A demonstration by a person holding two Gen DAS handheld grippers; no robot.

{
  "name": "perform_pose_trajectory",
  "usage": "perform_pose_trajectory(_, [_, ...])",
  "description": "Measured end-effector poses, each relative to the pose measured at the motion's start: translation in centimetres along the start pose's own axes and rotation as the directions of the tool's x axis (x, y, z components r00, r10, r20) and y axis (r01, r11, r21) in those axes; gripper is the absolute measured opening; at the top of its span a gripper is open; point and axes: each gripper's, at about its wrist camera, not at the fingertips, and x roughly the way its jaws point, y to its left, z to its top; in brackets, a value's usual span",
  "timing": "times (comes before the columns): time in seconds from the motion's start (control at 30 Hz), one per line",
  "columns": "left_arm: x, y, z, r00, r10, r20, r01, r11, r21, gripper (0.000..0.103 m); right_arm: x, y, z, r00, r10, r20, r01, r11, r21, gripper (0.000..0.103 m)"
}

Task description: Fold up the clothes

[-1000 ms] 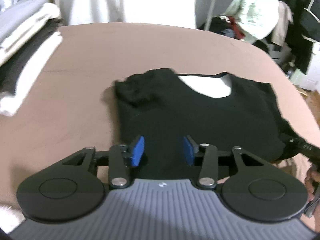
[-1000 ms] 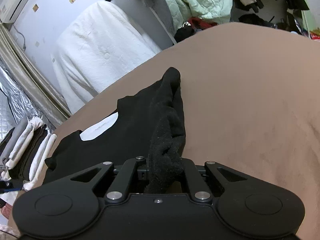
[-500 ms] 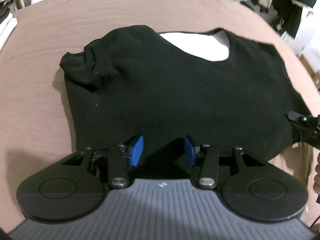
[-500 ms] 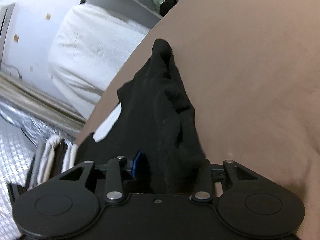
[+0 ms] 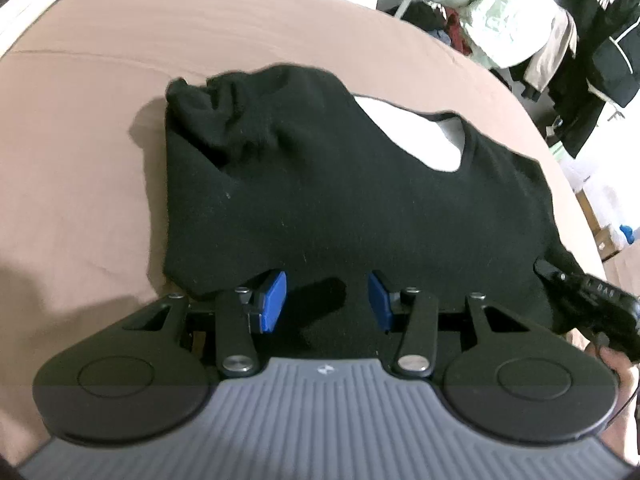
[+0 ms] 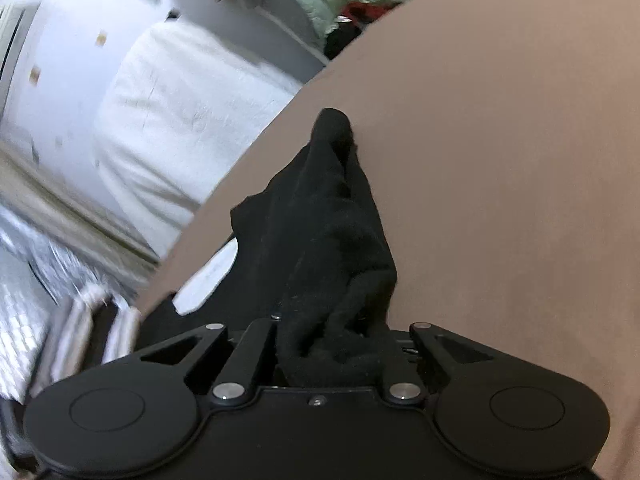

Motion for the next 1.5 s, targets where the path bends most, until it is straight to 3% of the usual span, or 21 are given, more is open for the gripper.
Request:
perform_pose_trajectory(0.1, [-0.5,1.4,0.6,1.000,0.014,0.006,-0.013,0.999,-0.051,0.045,-0.9,1.8,0.2,0.999,-0.009,0.036,0.013,0.994,-0.110,0.009])
perform_pose_trajectory(0.23, [-1.1,3.2,1.3,0.999,0.032,0.013,-0.030,0.993,-0.118,0.047,-0.5,4.4,0.3,0.994,-0.097,0.046,0.106,0.955,-0.276,0.009])
perform_pose_trajectory(0.33, [0.2,4.2,1.4,0.994,0.060,-0.096,-0.073,0.987,-0.145,0.046,-0.3,6.1,0.8,0.991,-0.126,0.042,0.133,0.936,-0.327,0.009])
perform_pose_trajectory(0.37, [0.2,4.4,1.4,0.994,0.049,-0.094,-0.064,0.985,-0.163,0.046,-0.1,8.0,1.1,0.993,-0.112,0.039,0.119,0.915,-0.386,0.009])
perform_pose_trajectory(0.47, [-0.6,4.8,2.1,0.998,0.011,-0.063,-0.024,0.981,-0.195,0.046,0.4,13.7,1.7,0.997,-0.072,0.024,0.073,0.830,-0.553,0.009])
perform_pose_trajectory(0.6, [-2.4,5.3,3.0,1.000,-0.020,0.022,0.024,0.979,-0.200,0.046,2.2,22.8,-0.4,0.998,0.035,-0.050,-0.061,0.643,-0.763,0.009])
perform_pose_trajectory(0.63, [-2.8,5.5,3.1,0.999,-0.031,0.041,0.039,0.979,-0.202,0.046,3.0,24.3,-1.8,0.995,0.048,-0.083,-0.095,0.582,-0.807,0.009])
perform_pose_trajectory(0.73, [-3.7,6.5,3.2,0.993,-0.084,0.086,0.101,0.971,-0.217,0.046,5.5,26.4,-6.6,0.970,0.051,-0.238,-0.232,0.491,-0.840,0.009])
perform_pose_trajectory(0.83, [-3.2,6.8,3.3,0.990,-0.115,0.085,0.132,0.964,-0.230,0.046,9.0,24.9,-10.8,0.927,-0.010,-0.375,-0.314,0.527,-0.790,0.008])
perform_pose_trajectory(0.87, [-3.1,7.0,3.3,0.989,-0.125,0.085,0.142,0.962,-0.234,0.046,9.9,24.1,-11.9,0.925,-0.045,-0.378,-0.298,0.532,-0.793,0.008])
perform_pose_trajectory(0.97, [-2.6,7.3,3.3,0.984,-0.156,0.084,0.172,0.954,-0.247,0.046,10.0,22.8,-13.0,0.938,-0.035,-0.345,-0.273,0.538,-0.798,0.009])
perform_pose_trajectory(1.13, [-2.3,7.6,3.6,0.973,-0.203,0.111,0.226,0.938,-0.262,0.047,8.8,22.7,-11.2,0.949,0.015,-0.316,-0.258,0.615,-0.745,0.009])
perform_pose_trajectory(1.2, [-2.5,7.7,3.8,0.965,-0.221,0.144,0.252,0.932,-0.260,0.047,8.0,23.5,-11.3,0.952,0.041,-0.304,-0.265,0.610,-0.747,0.009])
perform_pose_trajectory(1.3, [-2.8,7.9,3.9,0.954,-0.239,0.182,0.280,0.926,-0.252,0.047,6.8,24.6,-12.4,0.962,0.043,-0.268,-0.246,0.556,-0.794,0.009])
perform_pose_trajectory(1.4, [-2.7,7.6,3.5,0.954,-0.237,0.182,0.278,0.929,-0.244,0.048,7.4,24.7,-14.4,0.966,-0.010,-0.258,-0.220,0.487,-0.845,0.010])
perform_pose_trajectory(1.47, [-2.2,7.0,3.4,0.969,-0.189,0.159,0.222,0.949,-0.225,0.048,8.2,24.2,-14.9,0.958,-0.018,-0.285,-0.237,0.507,-0.829,0.014])
perform_pose_trajectory(1.5, [-1.9,6.7,3.4,0.976,-0.158,0.148,0.187,0.959,-0.212,0.048,8.5,23.8,-14.6,0.952,-0.006,-0.305,-0.248,0.567,-0.785,0.015])
